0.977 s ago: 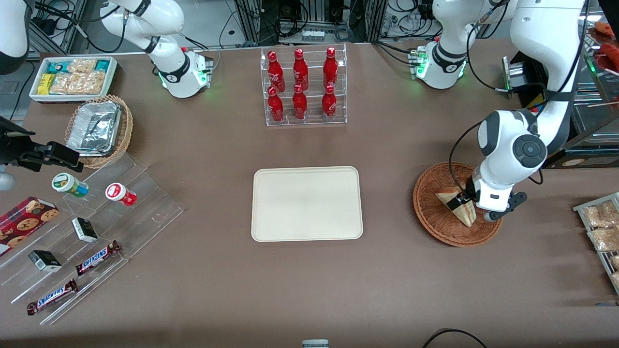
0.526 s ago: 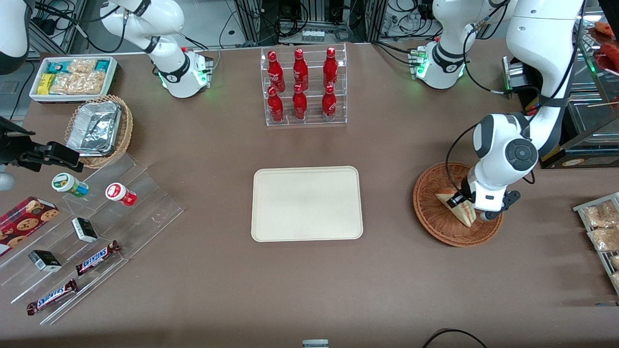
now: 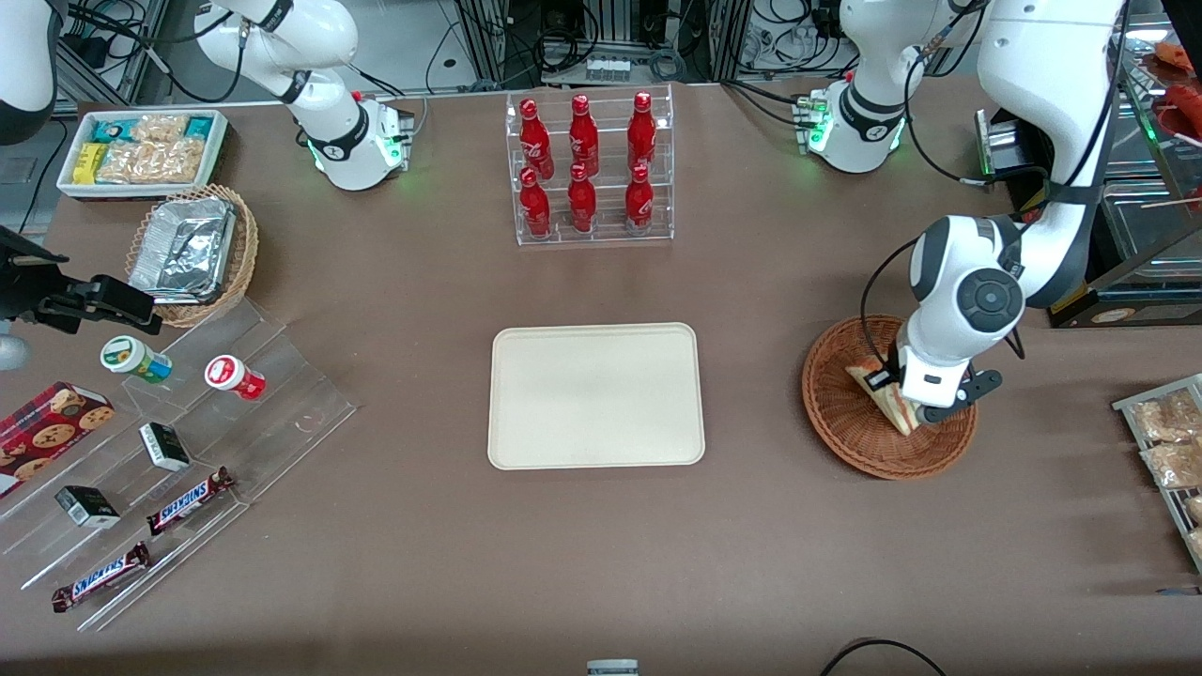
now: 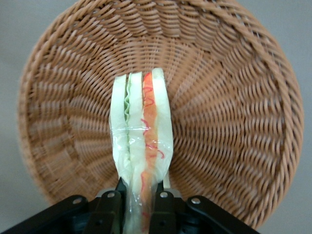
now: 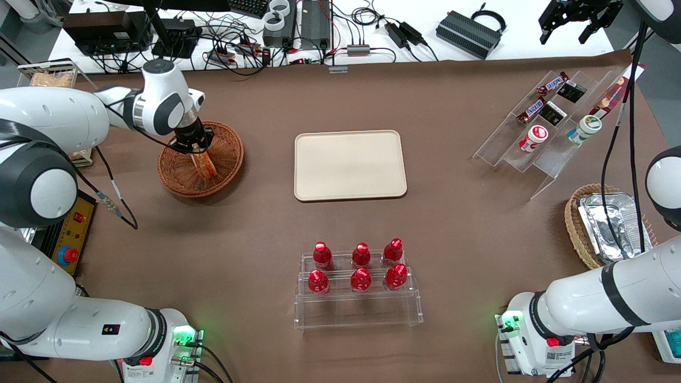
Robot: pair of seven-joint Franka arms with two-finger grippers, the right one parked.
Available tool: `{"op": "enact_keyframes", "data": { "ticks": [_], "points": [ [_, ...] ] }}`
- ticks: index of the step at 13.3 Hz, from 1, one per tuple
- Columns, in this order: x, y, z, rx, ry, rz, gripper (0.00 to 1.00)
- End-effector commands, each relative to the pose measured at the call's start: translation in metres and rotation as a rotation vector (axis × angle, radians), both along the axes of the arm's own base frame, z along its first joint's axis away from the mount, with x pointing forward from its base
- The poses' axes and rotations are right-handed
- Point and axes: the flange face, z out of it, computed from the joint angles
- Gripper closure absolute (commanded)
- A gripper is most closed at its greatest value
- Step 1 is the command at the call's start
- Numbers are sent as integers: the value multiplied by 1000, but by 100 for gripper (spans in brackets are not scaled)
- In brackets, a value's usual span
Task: Place sandwich from basket to tray
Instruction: 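Lift the sandwich and carry it over the cream tray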
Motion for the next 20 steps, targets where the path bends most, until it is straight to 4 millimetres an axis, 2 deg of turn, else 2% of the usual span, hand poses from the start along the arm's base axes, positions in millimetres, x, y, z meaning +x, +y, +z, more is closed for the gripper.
{"op": "enact_keyframes", "data": {
  "ticks": [1, 4, 6, 9, 12, 13, 15, 20],
  "points": [
    [-8, -39, 44, 50, 20, -73, 100],
    [-12, -95, 76, 65, 30, -158, 100],
    [-19, -146, 81, 47, 2, -241, 100],
    [-18, -230, 69, -16, -9, -325, 100],
    [-17, -297, 51, -117, -47, -383, 100],
    [-18, -314, 44, -136, -46, -403, 100],
    [-15, -335, 33, -157, -40, -427, 100],
    [-13, -372, 9, -207, -19, -518, 100]
  ]
}}
